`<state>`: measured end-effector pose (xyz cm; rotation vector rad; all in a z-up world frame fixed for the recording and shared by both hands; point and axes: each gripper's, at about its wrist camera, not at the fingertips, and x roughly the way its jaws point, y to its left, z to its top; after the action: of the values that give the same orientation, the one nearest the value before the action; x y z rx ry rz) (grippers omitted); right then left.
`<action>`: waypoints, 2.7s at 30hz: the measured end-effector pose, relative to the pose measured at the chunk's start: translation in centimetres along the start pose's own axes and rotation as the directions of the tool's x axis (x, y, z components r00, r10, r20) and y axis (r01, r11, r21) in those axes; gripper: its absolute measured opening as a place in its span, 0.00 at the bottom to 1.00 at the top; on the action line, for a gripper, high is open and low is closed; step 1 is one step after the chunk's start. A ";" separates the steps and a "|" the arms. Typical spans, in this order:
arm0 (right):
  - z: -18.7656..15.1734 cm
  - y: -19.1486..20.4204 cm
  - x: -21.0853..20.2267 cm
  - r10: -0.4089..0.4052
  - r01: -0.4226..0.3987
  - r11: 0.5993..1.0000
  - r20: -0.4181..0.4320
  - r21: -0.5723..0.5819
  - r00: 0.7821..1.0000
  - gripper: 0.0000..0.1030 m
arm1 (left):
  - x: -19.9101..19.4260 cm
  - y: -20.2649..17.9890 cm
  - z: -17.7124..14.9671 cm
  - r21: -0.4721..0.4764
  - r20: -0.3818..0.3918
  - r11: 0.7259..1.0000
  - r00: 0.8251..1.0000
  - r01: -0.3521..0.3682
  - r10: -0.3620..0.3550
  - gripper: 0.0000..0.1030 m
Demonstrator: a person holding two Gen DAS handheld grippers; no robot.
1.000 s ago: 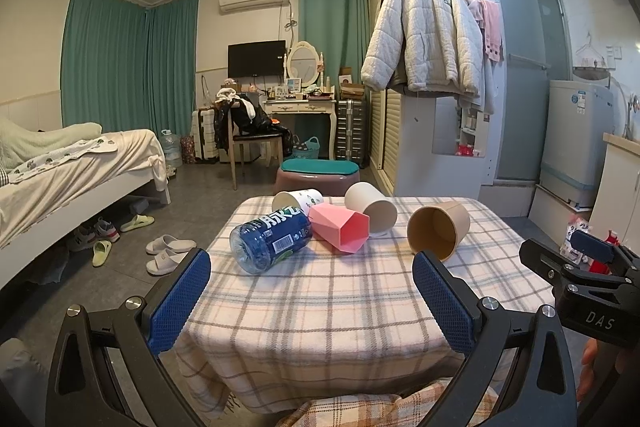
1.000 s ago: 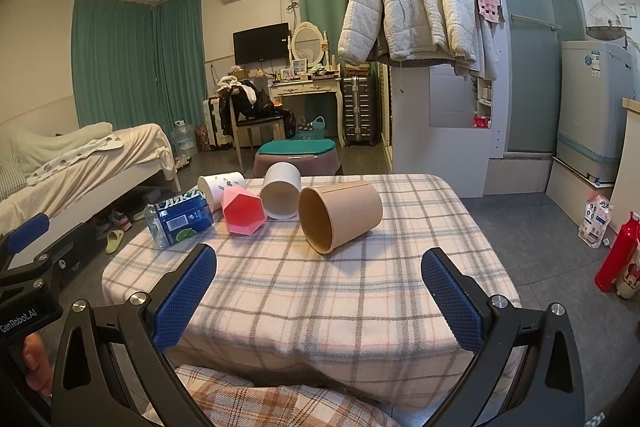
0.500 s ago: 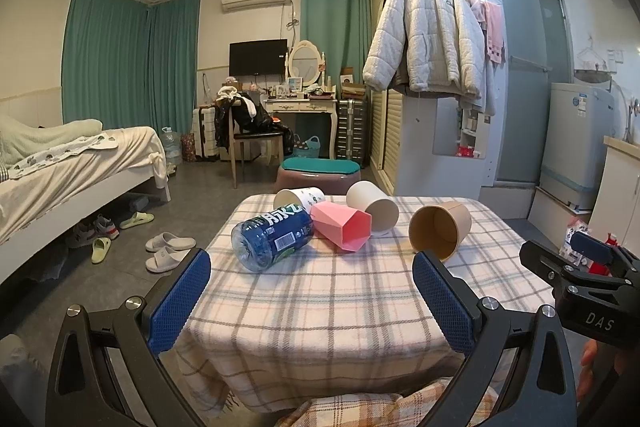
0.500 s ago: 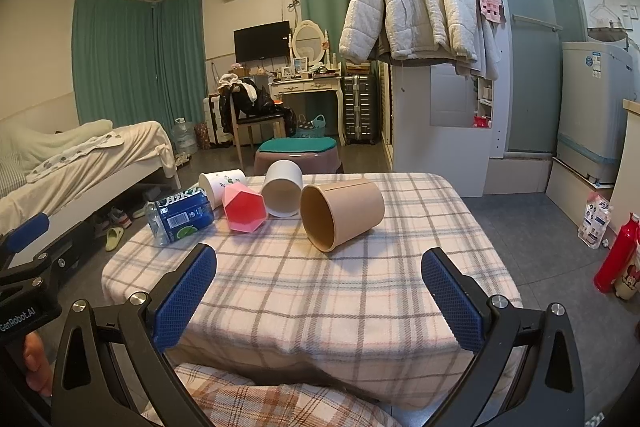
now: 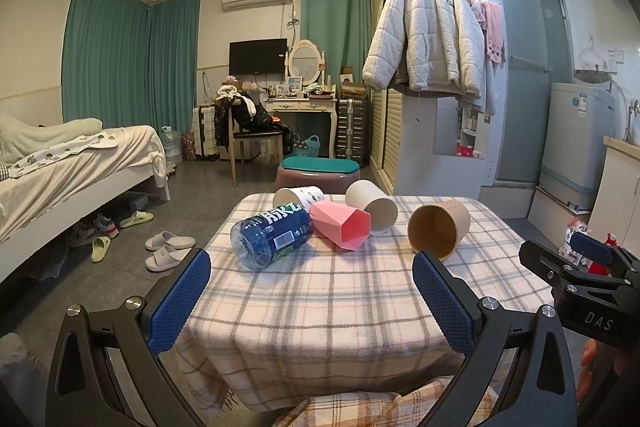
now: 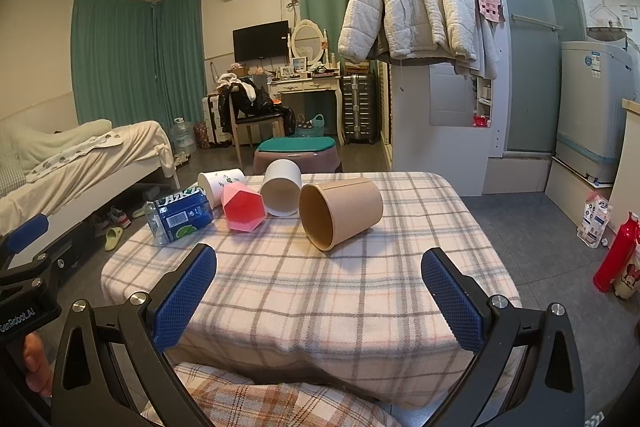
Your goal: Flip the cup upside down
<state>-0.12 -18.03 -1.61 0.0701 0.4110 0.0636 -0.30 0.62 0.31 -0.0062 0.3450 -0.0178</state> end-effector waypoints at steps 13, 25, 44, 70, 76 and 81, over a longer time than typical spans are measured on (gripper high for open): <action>-0.1 -0.4 0.3 -0.003 0.003 1.000 -0.012 0.002 1.000 1.00 | 0.2 -0.3 -0.1 0.007 -0.007 1.000 1.000 0.007 -0.007 1.00; 1.8 -3.1 2.4 -0.043 0.044 0.998 -0.030 0.039 0.999 1.00 | 3.2 -3.1 1.7 0.048 -0.042 0.997 0.997 0.063 -0.061 1.00; 3.9 -14.0 13.3 -0.188 0.217 0.964 -0.179 0.156 0.966 1.00 | 19.0 -14.4 2.5 0.217 -0.269 0.892 0.903 0.395 -0.335 1.00; 3.4 -16.9 17.7 -0.141 0.188 0.955 -0.203 0.231 0.969 1.00 | 26.2 -17.2 0.5 0.332 -0.432 0.759 0.806 0.560 -0.406 0.90; 3.9 -16.4 15.7 -0.137 0.176 0.955 -0.172 0.241 0.976 1.00 | 24.1 -16.7 0.9 0.296 -0.429 0.827 0.840 0.479 -0.333 0.90; 3.7 -15.7 13.9 -0.121 0.158 0.961 -0.166 0.227 0.979 1.00 | 21.3 -16.1 1.0 0.224 -0.420 0.900 0.871 0.373 -0.256 0.90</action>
<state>14.85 -32.76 -5.07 0.2754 0.5729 -0.1218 19.86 -15.86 -5.82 0.2457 0.7284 -0.4068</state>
